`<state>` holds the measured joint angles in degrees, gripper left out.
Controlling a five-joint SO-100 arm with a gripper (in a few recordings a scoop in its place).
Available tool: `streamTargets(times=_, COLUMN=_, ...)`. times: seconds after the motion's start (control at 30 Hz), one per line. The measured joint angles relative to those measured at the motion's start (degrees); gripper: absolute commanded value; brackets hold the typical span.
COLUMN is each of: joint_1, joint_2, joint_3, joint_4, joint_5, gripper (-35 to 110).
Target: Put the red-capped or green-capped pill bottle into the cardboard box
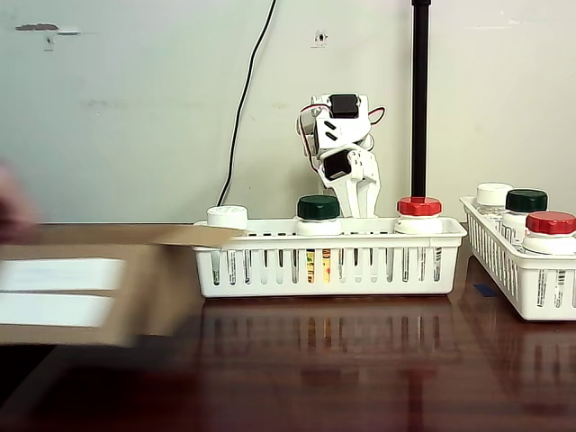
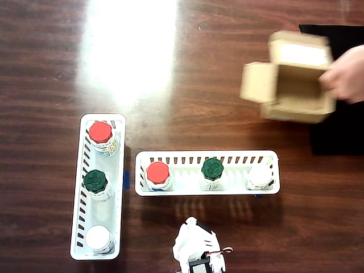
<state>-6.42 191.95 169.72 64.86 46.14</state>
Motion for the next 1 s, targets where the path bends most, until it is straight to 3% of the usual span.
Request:
streamTargets(times=0.07, joint_1=0.2, joint_2=0.0, joint_3=0.0, joint_4=-0.3, joint_5=3.8, gripper=1)
streamTargets(times=0.27, joint_1=12.1, joint_2=0.0, joint_3=0.0, joint_4=-14.9, joint_5=43.1, gripper=1)
streamTargets(times=0.37, joint_1=13.9, joint_2=0.0, joint_3=0.0, joint_4=-17.6, joint_5=52.7, gripper=1)
streamTargets(times=0.8, joint_1=14.0, joint_2=0.0, joint_3=-1.2, joint_4=-16.9, joint_5=56.5, gripper=3)
streamTargets(times=1.0, joint_1=11.5, joint_2=-0.1, joint_3=-9.2, joint_4=-7.9, joint_5=55.2, gripper=35)
